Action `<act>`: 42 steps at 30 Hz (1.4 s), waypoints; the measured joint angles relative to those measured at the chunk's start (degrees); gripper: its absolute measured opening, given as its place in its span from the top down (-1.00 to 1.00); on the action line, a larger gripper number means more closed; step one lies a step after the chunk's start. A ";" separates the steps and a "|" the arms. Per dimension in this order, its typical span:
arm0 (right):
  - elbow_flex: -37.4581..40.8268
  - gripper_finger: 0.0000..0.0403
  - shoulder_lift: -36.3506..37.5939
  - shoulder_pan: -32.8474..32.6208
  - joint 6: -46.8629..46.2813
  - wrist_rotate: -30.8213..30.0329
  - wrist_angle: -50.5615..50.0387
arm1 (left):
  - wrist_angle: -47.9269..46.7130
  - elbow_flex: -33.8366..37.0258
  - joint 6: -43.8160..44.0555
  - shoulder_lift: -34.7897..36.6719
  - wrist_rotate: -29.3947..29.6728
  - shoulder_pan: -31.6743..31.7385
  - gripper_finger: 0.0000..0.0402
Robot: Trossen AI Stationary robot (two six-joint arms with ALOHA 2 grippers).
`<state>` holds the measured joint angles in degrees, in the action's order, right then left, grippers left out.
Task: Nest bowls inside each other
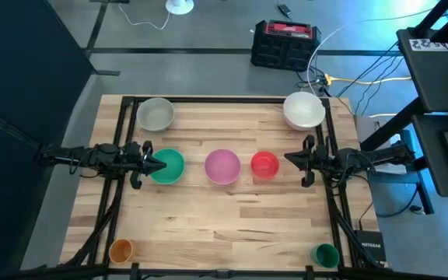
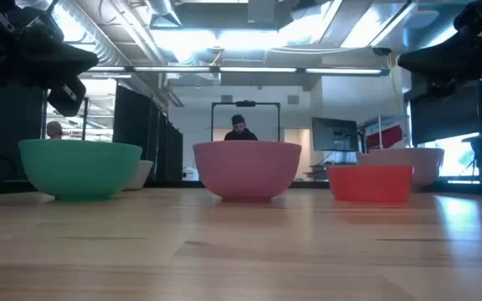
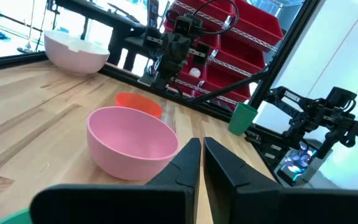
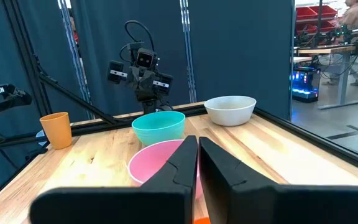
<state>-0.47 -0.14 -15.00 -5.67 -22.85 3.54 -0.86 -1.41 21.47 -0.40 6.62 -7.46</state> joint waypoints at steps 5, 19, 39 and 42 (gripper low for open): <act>0.00 1.00 0.00 0.00 0.00 0.00 0.01 | 0.00 0.00 0.00 -0.01 -0.01 0.00 0.99; 0.00 1.00 0.00 0.02 -0.01 0.00 0.01 | 0.01 0.00 0.00 0.01 0.00 0.00 0.99; 0.02 1.00 0.02 0.00 -12.83 2.71 5.17 | 6.30 0.23 7.47 -0.03 0.06 0.00 0.99; 0.02 1.00 0.00 0.00 -21.46 1.42 8.06 | 13.87 0.20 15.09 -0.03 0.79 0.00 0.99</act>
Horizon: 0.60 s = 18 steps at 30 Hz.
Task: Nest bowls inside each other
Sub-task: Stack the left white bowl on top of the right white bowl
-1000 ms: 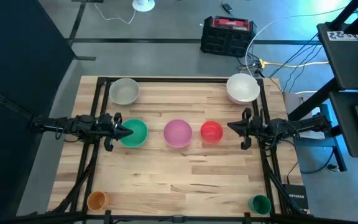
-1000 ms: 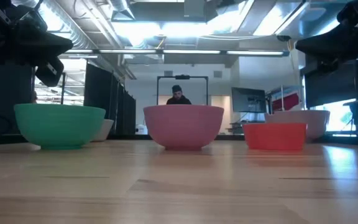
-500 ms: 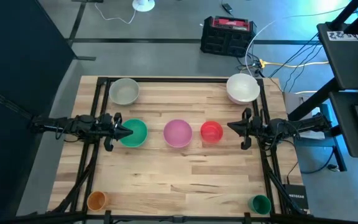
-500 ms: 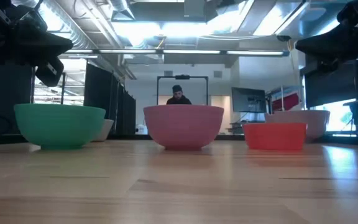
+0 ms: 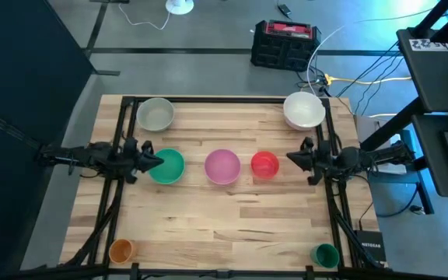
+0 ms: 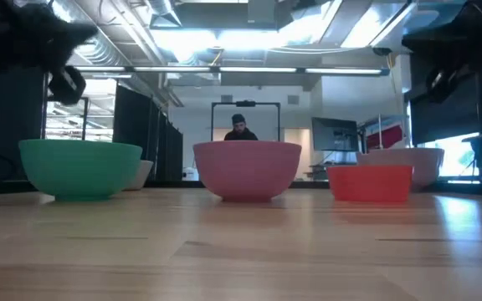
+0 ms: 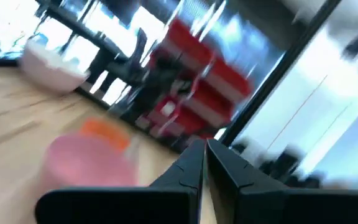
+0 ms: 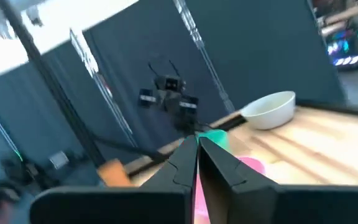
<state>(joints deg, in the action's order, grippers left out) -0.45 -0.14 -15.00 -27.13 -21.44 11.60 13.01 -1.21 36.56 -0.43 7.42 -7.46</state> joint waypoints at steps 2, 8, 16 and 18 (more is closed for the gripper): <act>0.00 1.00 0.00 0.00 -5.95 -1.48 1.11 | 4.98 -0.02 4.06 0.02 2.48 0.00 0.99; -0.17 1.00 -0.01 -0.02 -12.01 -3.94 3.09 | 7.11 -0.11 16.00 -0.04 13.56 0.01 0.99; -2.22 0.94 -0.10 0.00 -8.06 -4.37 7.05 | 8.78 -0.13 13.51 -0.02 16.69 0.34 0.99; -2.74 0.93 -0.13 0.00 -7.07 -4.47 8.04 | 9.20 -0.13 12.87 -0.02 17.46 0.43 0.99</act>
<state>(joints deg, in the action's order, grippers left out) -3.18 -0.27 -15.00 -34.20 -25.91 19.64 22.21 -1.35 49.43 -0.44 24.88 -7.04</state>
